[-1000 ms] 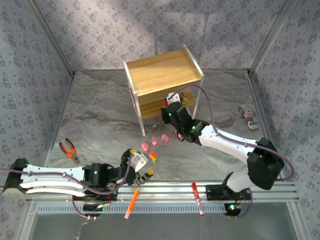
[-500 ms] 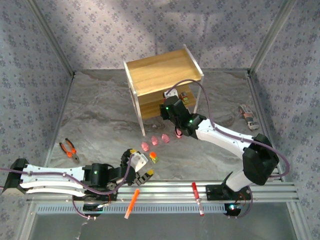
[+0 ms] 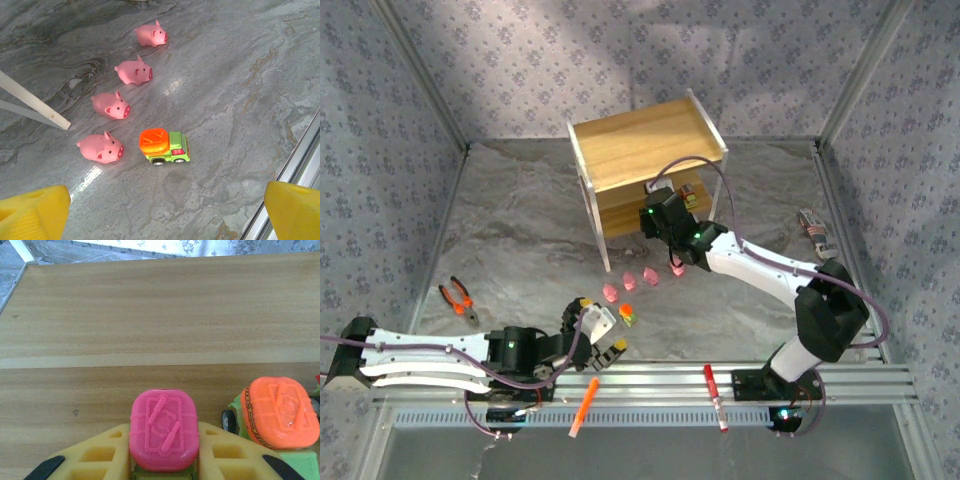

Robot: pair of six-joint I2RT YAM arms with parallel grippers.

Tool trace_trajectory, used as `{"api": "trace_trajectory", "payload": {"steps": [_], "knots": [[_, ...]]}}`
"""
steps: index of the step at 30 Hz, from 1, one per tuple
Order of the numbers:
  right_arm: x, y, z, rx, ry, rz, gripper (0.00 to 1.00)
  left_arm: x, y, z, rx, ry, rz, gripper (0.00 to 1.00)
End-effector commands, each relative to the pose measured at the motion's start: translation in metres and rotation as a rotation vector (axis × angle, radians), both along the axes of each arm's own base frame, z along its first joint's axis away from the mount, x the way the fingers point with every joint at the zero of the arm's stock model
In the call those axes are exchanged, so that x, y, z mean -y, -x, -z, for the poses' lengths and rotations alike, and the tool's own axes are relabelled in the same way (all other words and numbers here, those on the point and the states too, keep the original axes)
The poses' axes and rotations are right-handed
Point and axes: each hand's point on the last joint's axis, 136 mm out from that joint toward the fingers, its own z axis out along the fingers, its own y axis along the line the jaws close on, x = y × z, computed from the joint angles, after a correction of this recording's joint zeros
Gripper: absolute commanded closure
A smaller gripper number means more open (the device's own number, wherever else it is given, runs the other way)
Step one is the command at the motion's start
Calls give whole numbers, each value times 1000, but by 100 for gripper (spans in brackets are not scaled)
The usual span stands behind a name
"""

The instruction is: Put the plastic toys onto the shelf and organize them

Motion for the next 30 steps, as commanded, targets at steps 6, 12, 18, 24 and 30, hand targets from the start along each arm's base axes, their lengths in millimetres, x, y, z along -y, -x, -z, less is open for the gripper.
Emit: {"api": "trace_trajectory", "payload": {"steps": [6,12,18,24,30], "knots": [[-3,-9,-3,0,-24,6,76,1,2,4,5,-27,7,0],[-5,-11,0,-4,-21,3,75,0,1,3,5,-16,7,0],[-6,-12,4,-10,-18,-2,73,0,1,3,5,-18,7,0],[-6,-12,6,-15,-12,-5,67,0,1,3,5,-17,6,0],[-5,-10,3,-7,-14,-6,62,0,2,3,4,-17,7,0]]}}
